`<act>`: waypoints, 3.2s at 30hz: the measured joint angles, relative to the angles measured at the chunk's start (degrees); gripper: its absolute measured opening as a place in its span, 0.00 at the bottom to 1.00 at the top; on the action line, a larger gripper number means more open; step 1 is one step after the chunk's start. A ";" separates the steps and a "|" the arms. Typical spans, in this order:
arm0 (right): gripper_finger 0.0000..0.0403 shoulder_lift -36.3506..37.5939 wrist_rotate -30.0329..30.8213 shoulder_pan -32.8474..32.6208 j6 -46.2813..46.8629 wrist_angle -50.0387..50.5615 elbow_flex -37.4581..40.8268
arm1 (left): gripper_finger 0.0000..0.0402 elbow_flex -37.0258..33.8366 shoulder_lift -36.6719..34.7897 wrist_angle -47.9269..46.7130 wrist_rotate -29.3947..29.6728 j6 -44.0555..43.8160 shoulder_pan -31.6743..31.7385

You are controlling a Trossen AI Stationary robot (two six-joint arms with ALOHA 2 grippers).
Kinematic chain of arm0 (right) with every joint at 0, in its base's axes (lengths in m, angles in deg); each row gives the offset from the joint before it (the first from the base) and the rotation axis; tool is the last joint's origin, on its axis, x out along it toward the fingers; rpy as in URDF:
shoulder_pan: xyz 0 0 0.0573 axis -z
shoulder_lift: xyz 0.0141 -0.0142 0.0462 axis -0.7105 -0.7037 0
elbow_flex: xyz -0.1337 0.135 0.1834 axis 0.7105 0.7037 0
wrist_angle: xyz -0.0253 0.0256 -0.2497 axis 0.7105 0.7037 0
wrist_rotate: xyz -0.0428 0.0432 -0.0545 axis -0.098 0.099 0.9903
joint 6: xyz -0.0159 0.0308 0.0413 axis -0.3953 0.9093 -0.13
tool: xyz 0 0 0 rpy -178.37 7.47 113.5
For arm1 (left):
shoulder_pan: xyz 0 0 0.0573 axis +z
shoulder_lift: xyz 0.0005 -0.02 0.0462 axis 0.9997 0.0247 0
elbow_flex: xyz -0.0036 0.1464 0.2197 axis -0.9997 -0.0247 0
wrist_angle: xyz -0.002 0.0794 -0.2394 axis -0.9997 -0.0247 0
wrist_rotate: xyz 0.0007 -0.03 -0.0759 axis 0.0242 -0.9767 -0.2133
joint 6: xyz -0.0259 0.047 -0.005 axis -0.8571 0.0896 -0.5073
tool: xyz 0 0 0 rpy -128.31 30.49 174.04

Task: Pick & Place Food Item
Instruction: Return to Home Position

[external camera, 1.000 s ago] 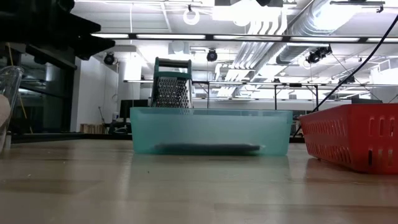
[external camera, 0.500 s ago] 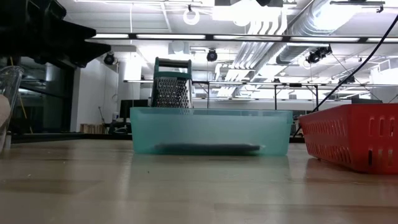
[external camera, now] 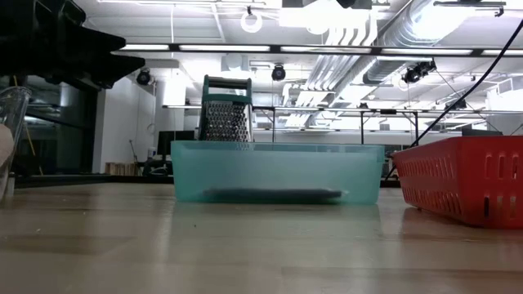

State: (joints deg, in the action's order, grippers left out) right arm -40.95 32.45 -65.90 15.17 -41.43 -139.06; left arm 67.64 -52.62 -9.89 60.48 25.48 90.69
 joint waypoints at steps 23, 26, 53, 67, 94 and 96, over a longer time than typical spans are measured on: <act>0.87 0.00 0.01 0.00 0.00 -0.01 0.00 | 0.84 -1.40 -0.24 -2.56 1.75 -1.20 0.02; 0.87 0.00 0.00 0.00 0.00 0.00 -0.01 | 0.84 -1.40 -0.24 -3.73 1.75 -1.34 0.02; 0.87 -0.01 0.01 0.00 0.00 0.00 -0.01 | 0.84 -1.42 -0.24 -9.09 1.55 -4.97 0.02; 0.87 -0.01 0.00 0.00 0.00 0.00 -0.01 | 0.84 -1.42 -0.24 -9.06 1.53 -4.96 0.02; 0.87 0.00 0.01 0.00 0.00 0.00 -0.01 | 0.84 -1.42 -0.24 -9.05 1.51 -4.94 0.02; 0.87 0.00 0.01 0.00 0.00 0.00 0.01 | 0.84 -1.42 -0.24 -9.05 1.51 -4.92 0.00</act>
State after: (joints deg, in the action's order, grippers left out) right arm -40.95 32.45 -65.90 15.17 -41.43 -139.05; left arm 66.22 -52.85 -18.94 61.98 20.56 90.69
